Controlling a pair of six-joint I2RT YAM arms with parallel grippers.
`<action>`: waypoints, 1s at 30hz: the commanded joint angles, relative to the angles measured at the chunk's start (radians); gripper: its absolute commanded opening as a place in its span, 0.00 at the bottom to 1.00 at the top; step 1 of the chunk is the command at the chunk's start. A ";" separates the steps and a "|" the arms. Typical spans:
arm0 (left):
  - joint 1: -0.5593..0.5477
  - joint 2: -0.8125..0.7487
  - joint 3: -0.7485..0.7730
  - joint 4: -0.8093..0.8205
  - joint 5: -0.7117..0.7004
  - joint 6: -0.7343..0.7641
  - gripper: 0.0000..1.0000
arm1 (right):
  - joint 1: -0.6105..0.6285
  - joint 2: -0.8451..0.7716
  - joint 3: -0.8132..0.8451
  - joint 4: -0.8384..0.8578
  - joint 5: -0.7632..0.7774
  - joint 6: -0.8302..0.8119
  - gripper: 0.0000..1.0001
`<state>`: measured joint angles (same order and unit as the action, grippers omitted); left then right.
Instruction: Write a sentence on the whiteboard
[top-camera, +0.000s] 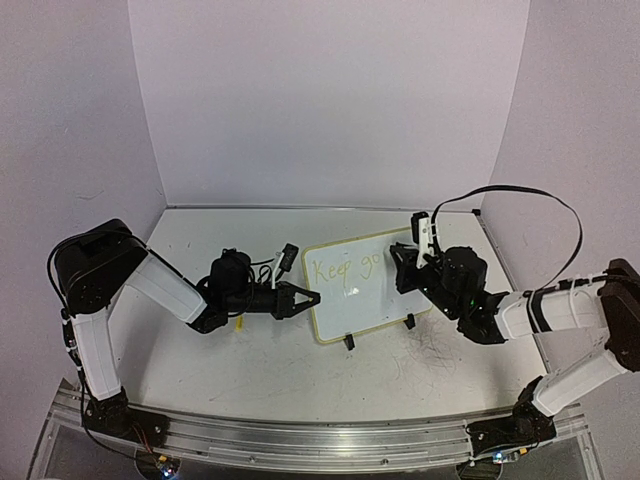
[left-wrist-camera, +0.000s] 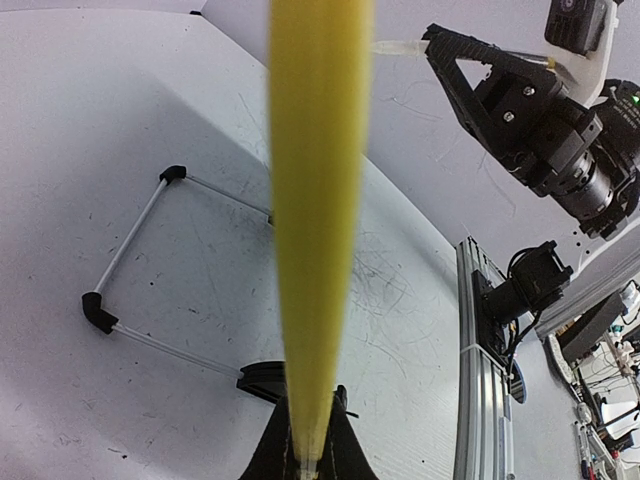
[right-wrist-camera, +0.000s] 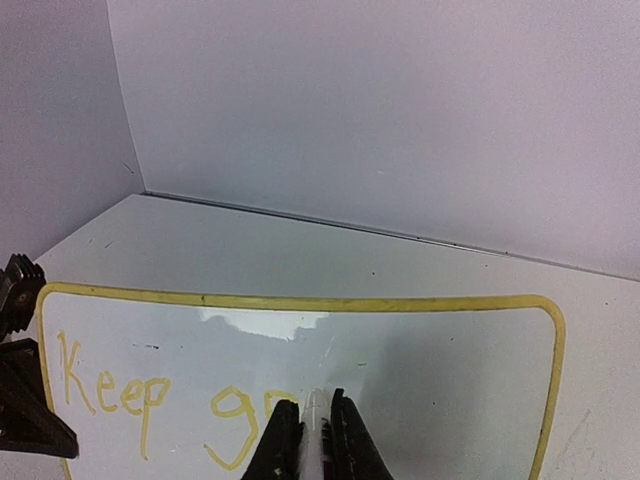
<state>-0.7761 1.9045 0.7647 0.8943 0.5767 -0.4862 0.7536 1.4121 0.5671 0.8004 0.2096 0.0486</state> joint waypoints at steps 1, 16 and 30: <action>0.000 -0.025 0.018 -0.067 -0.028 0.014 0.00 | 0.003 0.016 0.039 0.057 -0.015 -0.013 0.00; 0.000 -0.017 0.029 -0.069 -0.020 0.006 0.00 | 0.003 0.072 0.075 0.057 0.019 -0.012 0.00; 0.000 -0.026 0.020 -0.071 -0.021 0.009 0.00 | 0.004 0.004 0.045 0.009 0.035 0.012 0.00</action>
<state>-0.7761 1.9023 0.7666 0.8886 0.5769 -0.4885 0.7563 1.4732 0.6010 0.8134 0.2371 0.0466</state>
